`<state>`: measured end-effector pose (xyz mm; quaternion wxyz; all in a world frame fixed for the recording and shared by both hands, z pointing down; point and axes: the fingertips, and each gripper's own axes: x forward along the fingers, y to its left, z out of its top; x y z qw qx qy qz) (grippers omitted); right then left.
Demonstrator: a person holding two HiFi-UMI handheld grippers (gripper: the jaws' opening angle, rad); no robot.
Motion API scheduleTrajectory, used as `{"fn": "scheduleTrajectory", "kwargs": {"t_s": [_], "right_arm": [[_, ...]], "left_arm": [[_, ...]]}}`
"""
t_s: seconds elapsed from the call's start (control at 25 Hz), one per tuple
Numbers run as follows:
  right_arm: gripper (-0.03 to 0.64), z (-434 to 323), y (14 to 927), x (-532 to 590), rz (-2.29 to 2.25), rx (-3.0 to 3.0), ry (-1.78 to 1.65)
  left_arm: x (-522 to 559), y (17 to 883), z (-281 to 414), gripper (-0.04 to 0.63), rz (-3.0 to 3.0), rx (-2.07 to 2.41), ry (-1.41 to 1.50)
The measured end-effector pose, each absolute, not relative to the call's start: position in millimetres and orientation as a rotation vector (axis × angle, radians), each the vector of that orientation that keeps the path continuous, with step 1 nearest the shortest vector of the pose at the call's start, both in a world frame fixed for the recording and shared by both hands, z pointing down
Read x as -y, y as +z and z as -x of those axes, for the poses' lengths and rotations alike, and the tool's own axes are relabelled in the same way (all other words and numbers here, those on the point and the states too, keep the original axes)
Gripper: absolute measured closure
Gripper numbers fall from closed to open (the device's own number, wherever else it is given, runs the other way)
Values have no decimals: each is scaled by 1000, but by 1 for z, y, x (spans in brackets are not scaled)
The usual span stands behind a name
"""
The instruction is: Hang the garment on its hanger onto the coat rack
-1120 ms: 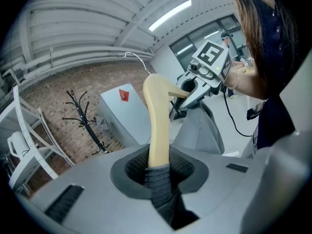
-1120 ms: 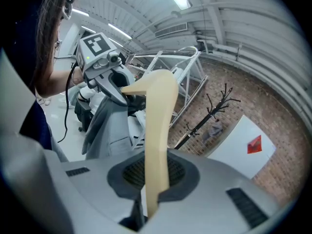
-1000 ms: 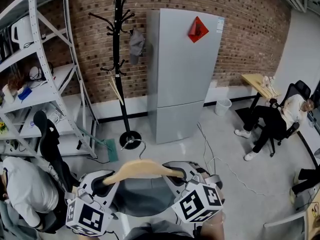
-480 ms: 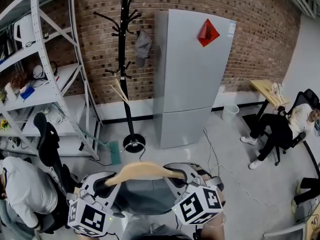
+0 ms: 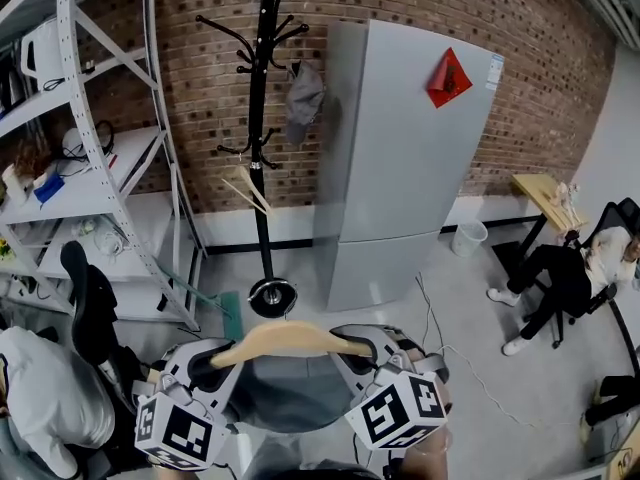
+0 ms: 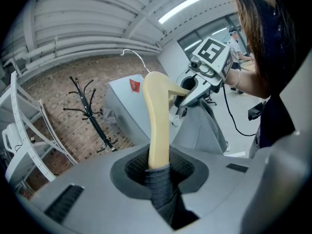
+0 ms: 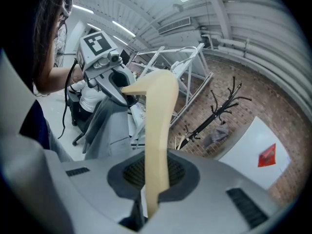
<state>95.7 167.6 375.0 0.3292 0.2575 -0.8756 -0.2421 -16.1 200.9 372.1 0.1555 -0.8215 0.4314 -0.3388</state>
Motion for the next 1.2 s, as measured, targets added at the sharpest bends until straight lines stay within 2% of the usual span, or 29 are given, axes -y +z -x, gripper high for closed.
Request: {"fn": "scheduleTrajectory", "kwargs": {"t_s": [0.56, 1.2], "right_arm": [[581, -14, 369, -62, -712, 2264, -648], [581, 27, 382, 23, -725, 2239, -626]], "left_arm": [[-92, 365, 99, 529, 2340, -1210, -944], [-4, 381, 141, 529, 2363, -1191, -931]]}}
